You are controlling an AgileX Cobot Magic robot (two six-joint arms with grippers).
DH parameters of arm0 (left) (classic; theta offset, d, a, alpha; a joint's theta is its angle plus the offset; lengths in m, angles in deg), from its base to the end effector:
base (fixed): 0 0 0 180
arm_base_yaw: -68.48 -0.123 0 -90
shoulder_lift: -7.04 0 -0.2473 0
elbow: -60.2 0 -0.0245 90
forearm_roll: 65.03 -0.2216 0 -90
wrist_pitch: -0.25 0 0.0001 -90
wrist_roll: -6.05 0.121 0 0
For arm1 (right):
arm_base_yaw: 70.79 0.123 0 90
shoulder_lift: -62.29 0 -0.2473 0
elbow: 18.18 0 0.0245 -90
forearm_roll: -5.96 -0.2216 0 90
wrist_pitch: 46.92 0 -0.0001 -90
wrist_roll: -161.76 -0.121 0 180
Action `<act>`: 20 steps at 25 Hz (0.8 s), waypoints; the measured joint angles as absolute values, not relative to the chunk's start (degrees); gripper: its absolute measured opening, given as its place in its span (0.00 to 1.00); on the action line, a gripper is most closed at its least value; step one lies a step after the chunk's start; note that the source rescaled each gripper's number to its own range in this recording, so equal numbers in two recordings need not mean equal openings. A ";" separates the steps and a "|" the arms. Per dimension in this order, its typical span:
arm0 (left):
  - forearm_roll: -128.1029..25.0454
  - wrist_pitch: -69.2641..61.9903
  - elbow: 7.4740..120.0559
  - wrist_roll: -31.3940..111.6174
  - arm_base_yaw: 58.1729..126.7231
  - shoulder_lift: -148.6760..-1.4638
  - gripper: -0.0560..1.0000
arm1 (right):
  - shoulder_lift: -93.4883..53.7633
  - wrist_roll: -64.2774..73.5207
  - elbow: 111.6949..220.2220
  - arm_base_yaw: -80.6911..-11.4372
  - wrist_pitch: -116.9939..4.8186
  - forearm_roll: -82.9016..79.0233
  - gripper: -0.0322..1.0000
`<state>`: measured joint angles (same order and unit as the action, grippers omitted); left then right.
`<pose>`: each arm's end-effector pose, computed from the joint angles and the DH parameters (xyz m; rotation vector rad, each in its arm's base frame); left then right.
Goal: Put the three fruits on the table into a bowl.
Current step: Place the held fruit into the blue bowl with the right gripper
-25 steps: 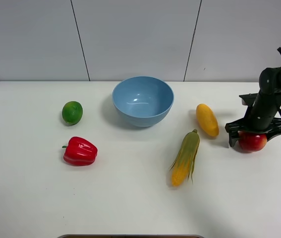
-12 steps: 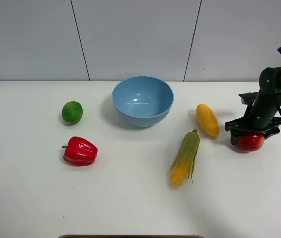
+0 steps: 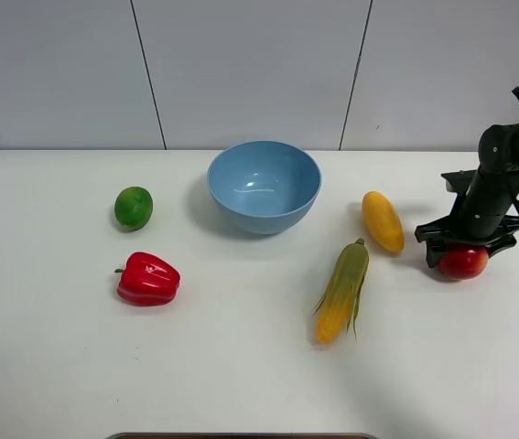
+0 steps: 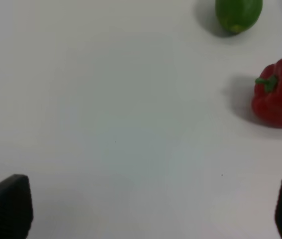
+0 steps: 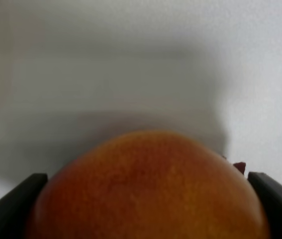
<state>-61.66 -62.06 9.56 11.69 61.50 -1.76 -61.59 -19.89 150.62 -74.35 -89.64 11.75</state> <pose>0.0372 -0.0018 0.2310 -0.0230 2.1238 0.0590 0.3154 -0.0279 0.0681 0.0279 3.1024 -0.1096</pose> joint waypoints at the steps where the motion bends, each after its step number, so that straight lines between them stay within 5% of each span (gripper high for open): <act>1: -61.66 -62.06 9.56 11.69 61.50 -1.76 1.00 | -61.59 -19.89 150.62 -74.35 -89.64 11.75 0.48; 20: -61.66 -62.06 9.56 11.69 61.50 -1.76 1.00 | -59.30 -21.50 150.62 -74.35 -89.93 11.75 0.48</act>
<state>-61.66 -62.06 9.56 11.69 61.50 -1.76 -59.30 -21.50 150.62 -74.35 -89.93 11.75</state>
